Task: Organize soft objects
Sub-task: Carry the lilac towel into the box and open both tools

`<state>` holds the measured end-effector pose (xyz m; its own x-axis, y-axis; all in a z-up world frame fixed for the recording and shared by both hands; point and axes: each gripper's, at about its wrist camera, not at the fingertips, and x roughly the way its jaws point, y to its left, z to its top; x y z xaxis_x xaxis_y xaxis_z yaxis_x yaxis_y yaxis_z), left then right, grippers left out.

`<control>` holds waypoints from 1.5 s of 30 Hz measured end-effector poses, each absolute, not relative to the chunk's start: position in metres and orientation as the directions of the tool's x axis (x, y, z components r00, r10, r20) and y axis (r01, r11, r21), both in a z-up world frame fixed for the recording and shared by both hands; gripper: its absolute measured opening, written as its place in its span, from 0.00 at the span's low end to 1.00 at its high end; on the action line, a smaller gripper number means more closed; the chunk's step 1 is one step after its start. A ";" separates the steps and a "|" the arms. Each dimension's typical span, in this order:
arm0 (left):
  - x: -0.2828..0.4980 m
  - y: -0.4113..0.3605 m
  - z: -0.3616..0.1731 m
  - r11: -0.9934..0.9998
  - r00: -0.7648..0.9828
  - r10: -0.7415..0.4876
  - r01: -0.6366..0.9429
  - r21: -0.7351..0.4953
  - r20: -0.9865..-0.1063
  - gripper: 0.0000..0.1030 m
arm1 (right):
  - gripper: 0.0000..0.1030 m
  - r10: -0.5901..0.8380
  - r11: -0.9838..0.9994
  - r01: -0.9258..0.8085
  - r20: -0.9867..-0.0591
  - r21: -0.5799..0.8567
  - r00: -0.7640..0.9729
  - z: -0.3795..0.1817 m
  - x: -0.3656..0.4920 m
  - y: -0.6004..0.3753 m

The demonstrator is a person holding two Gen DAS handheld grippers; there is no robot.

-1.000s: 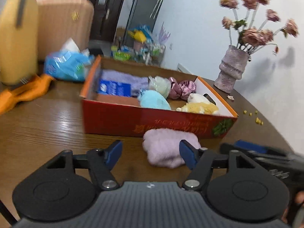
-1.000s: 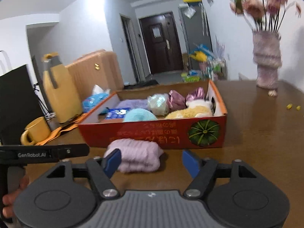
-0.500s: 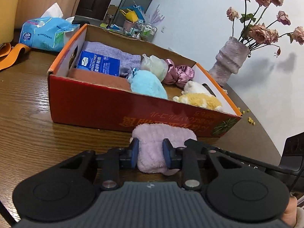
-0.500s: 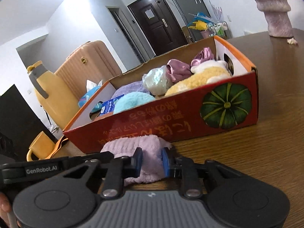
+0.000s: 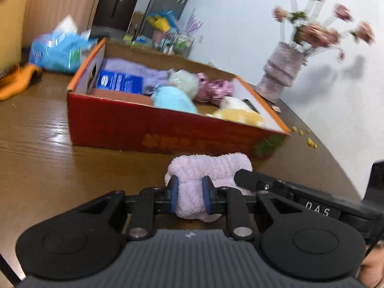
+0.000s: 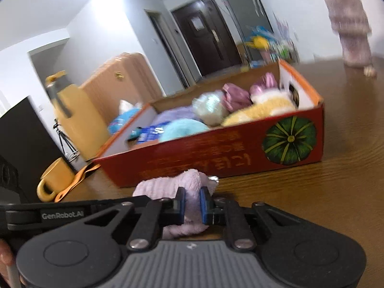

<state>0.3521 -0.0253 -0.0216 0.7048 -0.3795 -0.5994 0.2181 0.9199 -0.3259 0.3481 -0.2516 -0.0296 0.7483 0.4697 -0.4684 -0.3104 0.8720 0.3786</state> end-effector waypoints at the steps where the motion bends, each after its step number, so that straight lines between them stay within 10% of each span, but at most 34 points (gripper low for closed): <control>1: 0.336 -0.027 -0.016 0.921 0.713 -0.380 0.229 -0.316 -0.590 0.20 | 0.12 0.466 0.875 -0.318 -0.457 0.366 0.757 -0.025 0.330 -0.252; 16: 0.222 -0.053 0.026 0.905 0.739 -0.423 0.315 -0.286 -0.525 0.21 | 0.12 0.452 0.867 -0.314 -0.347 0.386 0.822 0.007 0.201 -0.281; 27: 0.332 -0.063 0.066 0.894 0.759 -0.446 0.351 -0.278 -0.475 0.21 | 0.12 0.470 0.865 -0.354 -0.327 0.356 0.820 0.056 0.312 -0.296; 45: 0.579 -0.079 -0.014 0.951 0.621 -0.294 0.265 -0.158 -0.726 0.23 | 0.16 0.296 0.951 -0.253 -0.746 0.176 0.596 -0.002 0.588 -0.245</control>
